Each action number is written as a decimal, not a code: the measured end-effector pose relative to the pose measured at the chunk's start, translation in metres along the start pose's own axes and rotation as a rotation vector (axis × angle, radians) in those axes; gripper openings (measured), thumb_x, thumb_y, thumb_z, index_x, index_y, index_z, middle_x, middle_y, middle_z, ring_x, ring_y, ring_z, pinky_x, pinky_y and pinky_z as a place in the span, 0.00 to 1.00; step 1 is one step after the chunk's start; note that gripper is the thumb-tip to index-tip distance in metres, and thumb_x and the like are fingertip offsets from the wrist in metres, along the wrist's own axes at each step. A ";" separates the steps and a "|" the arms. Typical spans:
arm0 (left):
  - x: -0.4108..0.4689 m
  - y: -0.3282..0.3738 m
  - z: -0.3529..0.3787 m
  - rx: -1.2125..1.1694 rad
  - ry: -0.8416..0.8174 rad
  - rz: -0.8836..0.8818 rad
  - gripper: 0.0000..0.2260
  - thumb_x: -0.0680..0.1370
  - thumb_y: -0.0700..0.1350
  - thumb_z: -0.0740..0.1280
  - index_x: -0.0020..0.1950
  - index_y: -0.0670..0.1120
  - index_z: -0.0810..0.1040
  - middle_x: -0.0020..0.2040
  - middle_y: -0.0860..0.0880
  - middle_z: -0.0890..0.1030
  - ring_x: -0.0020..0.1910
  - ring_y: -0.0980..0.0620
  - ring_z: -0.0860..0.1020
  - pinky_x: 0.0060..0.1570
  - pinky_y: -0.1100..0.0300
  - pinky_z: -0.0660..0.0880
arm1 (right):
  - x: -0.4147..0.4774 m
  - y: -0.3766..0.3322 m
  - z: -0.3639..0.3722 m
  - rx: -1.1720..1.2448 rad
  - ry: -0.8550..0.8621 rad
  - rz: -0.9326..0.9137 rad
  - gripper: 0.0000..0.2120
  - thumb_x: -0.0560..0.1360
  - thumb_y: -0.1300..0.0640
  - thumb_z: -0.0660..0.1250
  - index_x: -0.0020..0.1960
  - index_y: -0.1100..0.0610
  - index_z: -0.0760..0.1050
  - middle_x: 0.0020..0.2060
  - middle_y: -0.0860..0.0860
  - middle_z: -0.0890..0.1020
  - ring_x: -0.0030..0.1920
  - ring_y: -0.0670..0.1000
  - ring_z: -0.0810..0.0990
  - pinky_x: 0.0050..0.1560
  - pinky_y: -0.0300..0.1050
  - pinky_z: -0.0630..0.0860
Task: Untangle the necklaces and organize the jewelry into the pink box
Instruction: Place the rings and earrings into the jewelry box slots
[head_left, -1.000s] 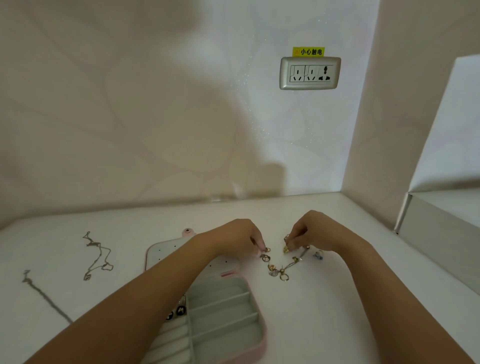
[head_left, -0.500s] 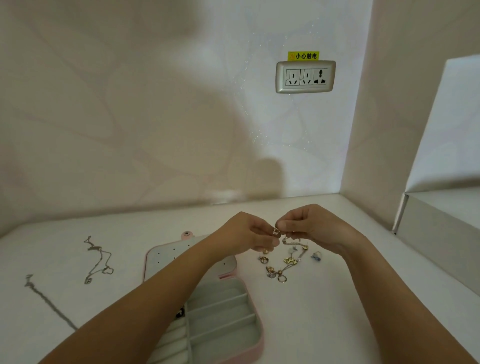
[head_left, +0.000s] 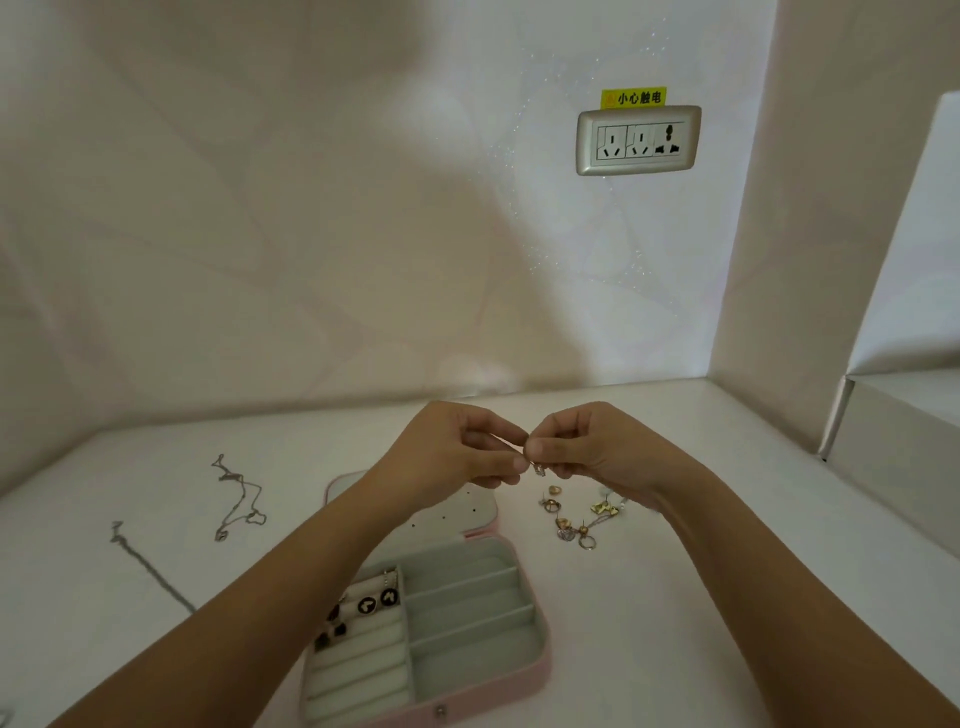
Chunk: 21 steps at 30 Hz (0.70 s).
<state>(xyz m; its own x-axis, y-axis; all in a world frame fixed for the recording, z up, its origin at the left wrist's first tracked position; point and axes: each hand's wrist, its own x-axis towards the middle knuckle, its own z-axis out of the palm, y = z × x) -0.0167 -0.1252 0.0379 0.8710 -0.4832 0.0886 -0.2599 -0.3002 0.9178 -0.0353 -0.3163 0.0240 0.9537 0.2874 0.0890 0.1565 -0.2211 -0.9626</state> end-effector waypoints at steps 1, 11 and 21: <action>-0.005 0.001 -0.003 0.005 0.011 0.001 0.10 0.70 0.38 0.75 0.50 0.43 0.82 0.40 0.47 0.86 0.39 0.56 0.83 0.38 0.66 0.77 | 0.000 -0.001 0.005 0.030 -0.018 -0.013 0.08 0.66 0.52 0.73 0.39 0.57 0.82 0.30 0.48 0.78 0.32 0.45 0.71 0.38 0.36 0.71; -0.062 0.006 -0.024 -0.063 0.177 0.027 0.11 0.68 0.36 0.75 0.48 0.45 0.82 0.40 0.45 0.85 0.39 0.52 0.83 0.40 0.65 0.78 | 0.001 -0.010 0.062 0.264 0.024 -0.125 0.04 0.60 0.53 0.74 0.32 0.53 0.83 0.28 0.48 0.76 0.29 0.45 0.65 0.35 0.37 0.65; -0.115 -0.013 -0.047 0.090 0.244 -0.134 0.04 0.70 0.36 0.74 0.42 0.44 0.85 0.33 0.46 0.83 0.27 0.58 0.77 0.29 0.69 0.72 | 0.002 0.003 0.078 0.017 -0.105 -0.036 0.06 0.72 0.55 0.72 0.47 0.57 0.84 0.31 0.47 0.78 0.35 0.46 0.72 0.38 0.36 0.72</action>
<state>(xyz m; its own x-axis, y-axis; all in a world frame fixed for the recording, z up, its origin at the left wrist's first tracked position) -0.0942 -0.0267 0.0343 0.9717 -0.2258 0.0694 -0.1623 -0.4249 0.8905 -0.0532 -0.2440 0.0013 0.9151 0.3914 0.0969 0.1846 -0.1930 -0.9637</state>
